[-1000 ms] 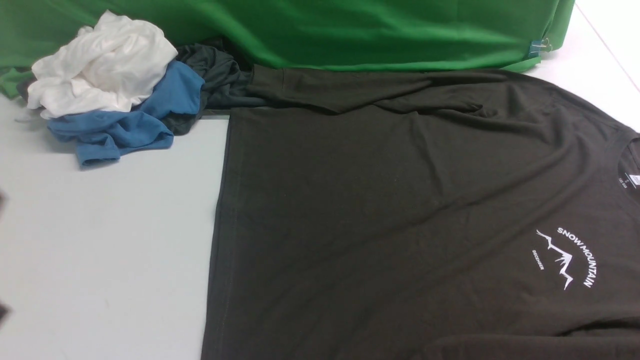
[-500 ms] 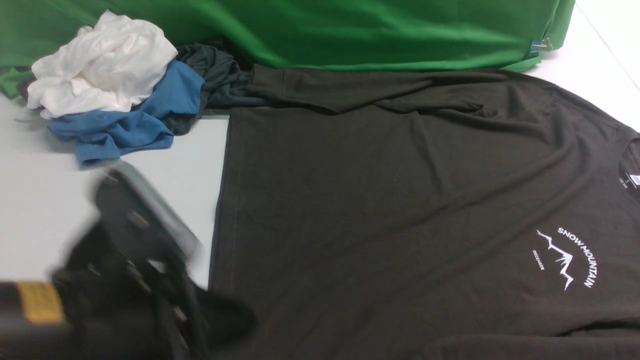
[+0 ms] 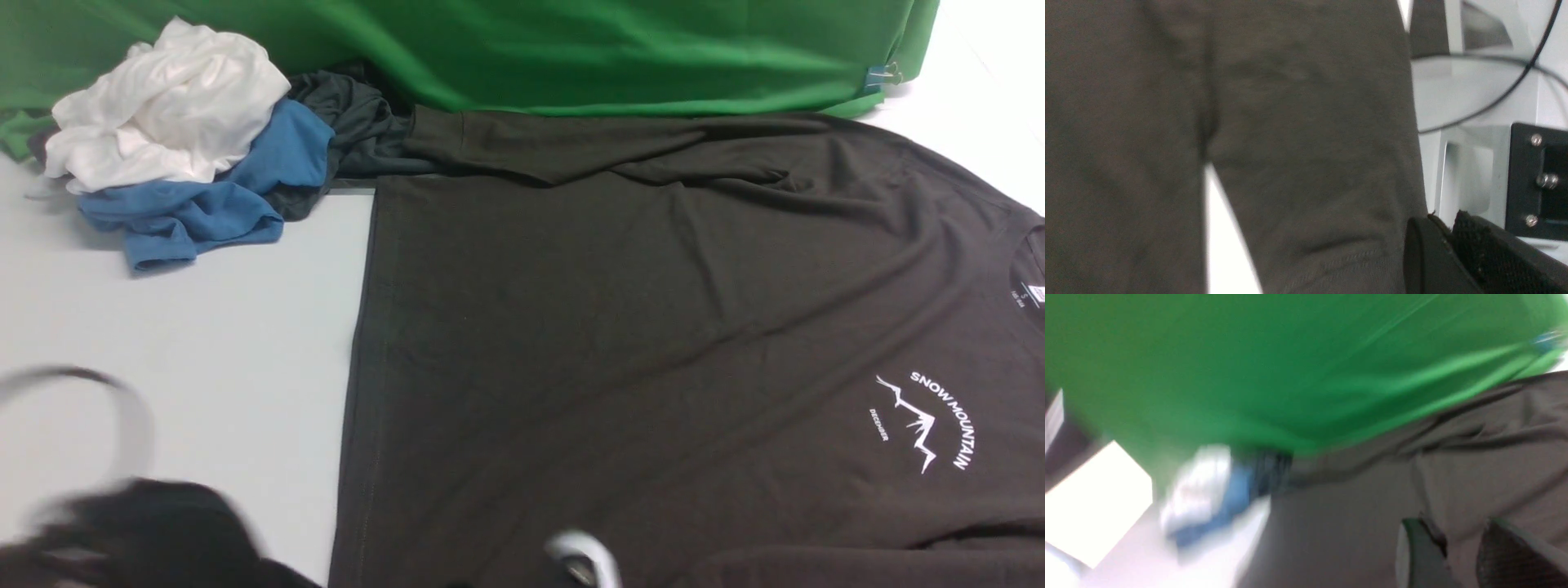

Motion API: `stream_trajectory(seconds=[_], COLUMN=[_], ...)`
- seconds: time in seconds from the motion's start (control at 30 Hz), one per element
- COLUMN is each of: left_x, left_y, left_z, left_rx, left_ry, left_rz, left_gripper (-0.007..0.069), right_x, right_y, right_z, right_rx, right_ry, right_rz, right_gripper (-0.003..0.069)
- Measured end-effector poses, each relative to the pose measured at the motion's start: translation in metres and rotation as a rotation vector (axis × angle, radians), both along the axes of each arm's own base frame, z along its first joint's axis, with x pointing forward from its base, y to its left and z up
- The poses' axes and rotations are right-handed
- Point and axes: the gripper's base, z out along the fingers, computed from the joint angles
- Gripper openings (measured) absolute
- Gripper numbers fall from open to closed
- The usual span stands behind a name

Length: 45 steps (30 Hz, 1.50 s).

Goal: Fold a long-sleeved shirt on a white desktop.
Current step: 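Grasp the left edge of the dark T-shirt lying flat on the table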

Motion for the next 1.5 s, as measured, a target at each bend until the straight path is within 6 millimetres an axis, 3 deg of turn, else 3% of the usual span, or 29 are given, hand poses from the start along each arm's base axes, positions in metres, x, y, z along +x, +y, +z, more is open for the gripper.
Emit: stream_trajectory(seconds=[0.13,0.2,0.33,0.4,0.53,0.7,1.0,1.1,1.3,1.5], left_x=[-0.009,-0.011,-0.009,-0.006,-0.002,0.003,0.005,0.005,0.002,-0.004], left_y=[-0.018,-0.022,-0.026,-0.028,-0.03,-0.035,-0.037,-0.037,-0.033,-0.033], left_z=[-0.031,-0.039,-0.051,-0.054,-0.058,-0.063,-0.069,-0.069,-0.063,-0.039], left_rx=[0.129,0.159,0.186,0.185,0.18,0.169,0.178,0.178,0.222,0.183], left_ry=[0.018,0.023,0.014,-0.014,-0.067,-0.124,-0.128,-0.13,-0.101,-0.028], left_rz=[-0.052,-0.065,-0.072,-0.08,-0.103,-0.129,-0.133,-0.135,-0.147,-0.102], left_gripper=[0.015,0.0201,0.0325,0.0422,0.0479,0.0393,0.0096,0.0036,0.0043,0.0206], right_x=[-0.002,-0.002,-0.002,-0.002,-0.002,-0.002,-0.002,-0.002,-0.003,-0.009], right_y=[-0.002,-0.003,-0.007,-0.008,-0.009,-0.009,-0.009,-0.009,-0.009,-0.008], right_z=[0.041,0.049,0.059,0.061,0.06,0.06,0.06,0.06,0.058,0.05], right_rx=[-0.245,-0.292,-0.344,-0.365,-0.376,-0.398,-0.406,-0.409,-0.448,-0.564], right_ry=[0.123,0.15,0.14,0.129,0.132,0.127,0.125,0.124,0.142,0.295], right_rz=[0.092,0.1,0.085,0.078,0.075,0.08,0.083,0.084,0.1,0.2], right_gripper=[0.0232,0.0232,0.0232,0.0232,0.0232,0.0232,0.0237,0.0236,0.0236,0.0241])
